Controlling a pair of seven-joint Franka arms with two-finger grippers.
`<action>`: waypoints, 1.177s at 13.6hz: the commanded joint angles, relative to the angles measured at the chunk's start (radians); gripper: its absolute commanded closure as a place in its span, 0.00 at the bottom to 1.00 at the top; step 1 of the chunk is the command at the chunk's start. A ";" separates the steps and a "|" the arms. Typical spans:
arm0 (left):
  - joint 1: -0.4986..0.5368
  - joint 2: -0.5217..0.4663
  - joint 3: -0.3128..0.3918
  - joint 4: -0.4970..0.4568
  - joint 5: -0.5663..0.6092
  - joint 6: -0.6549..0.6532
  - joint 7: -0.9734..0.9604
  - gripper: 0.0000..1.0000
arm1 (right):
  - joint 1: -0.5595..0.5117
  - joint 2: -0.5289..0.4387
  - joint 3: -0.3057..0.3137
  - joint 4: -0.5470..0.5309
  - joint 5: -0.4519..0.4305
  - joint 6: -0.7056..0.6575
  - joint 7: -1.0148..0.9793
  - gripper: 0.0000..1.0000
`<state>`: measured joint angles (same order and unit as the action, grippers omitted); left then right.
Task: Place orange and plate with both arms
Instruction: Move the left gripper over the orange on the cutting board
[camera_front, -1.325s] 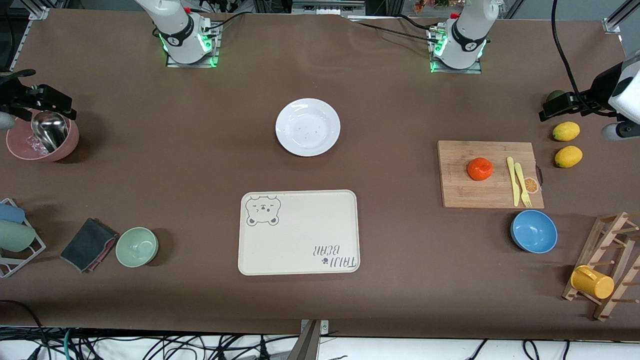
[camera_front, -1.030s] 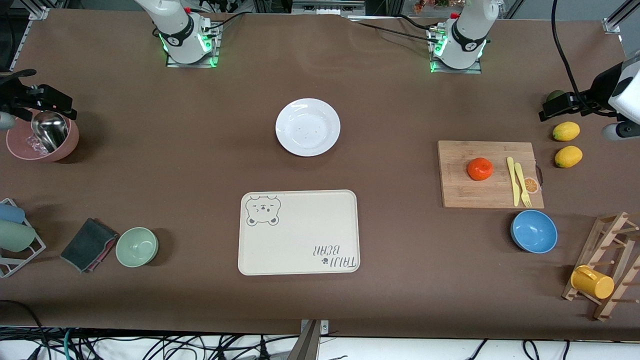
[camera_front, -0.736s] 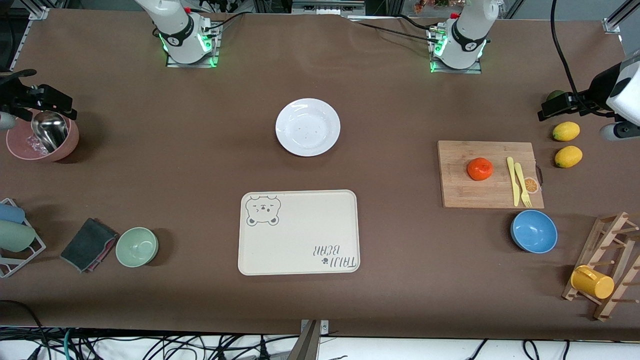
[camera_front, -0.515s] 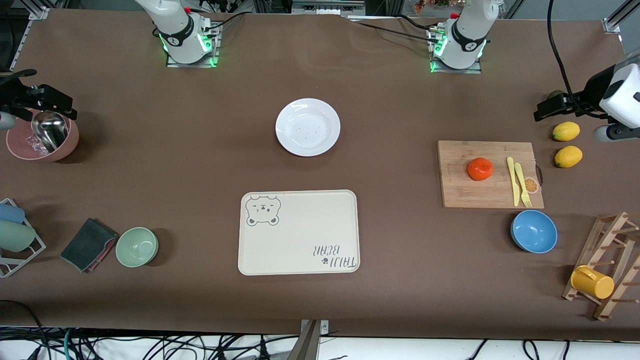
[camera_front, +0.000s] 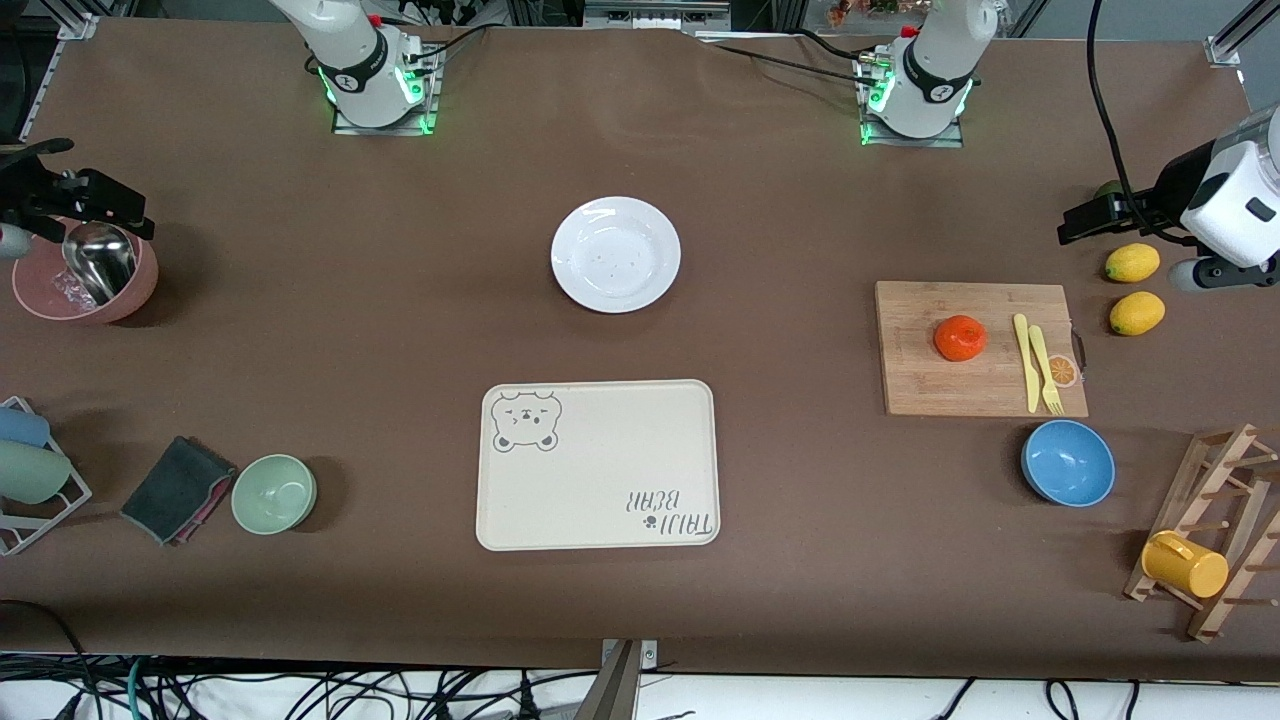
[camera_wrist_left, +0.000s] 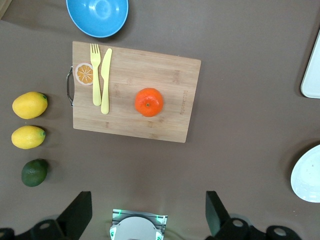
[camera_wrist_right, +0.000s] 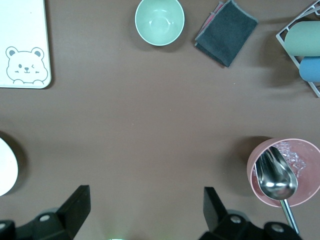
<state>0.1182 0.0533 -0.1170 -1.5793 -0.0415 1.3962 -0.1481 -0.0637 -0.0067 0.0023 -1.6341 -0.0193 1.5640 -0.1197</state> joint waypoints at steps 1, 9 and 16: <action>0.000 -0.007 0.000 -0.001 -0.012 -0.011 0.009 0.00 | -0.005 -0.004 0.008 -0.001 -0.005 -0.007 -0.005 0.00; 0.003 -0.015 0.000 -0.119 -0.011 0.095 0.015 0.00 | -0.007 -0.006 0.008 -0.001 -0.005 -0.007 -0.005 0.00; 0.020 -0.043 0.000 -0.294 -0.011 0.267 0.016 0.00 | -0.007 -0.004 0.008 -0.001 -0.005 -0.007 -0.006 0.00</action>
<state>0.1290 0.0475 -0.1166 -1.8086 -0.0415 1.6154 -0.1481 -0.0636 -0.0065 0.0025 -1.6341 -0.0193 1.5640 -0.1197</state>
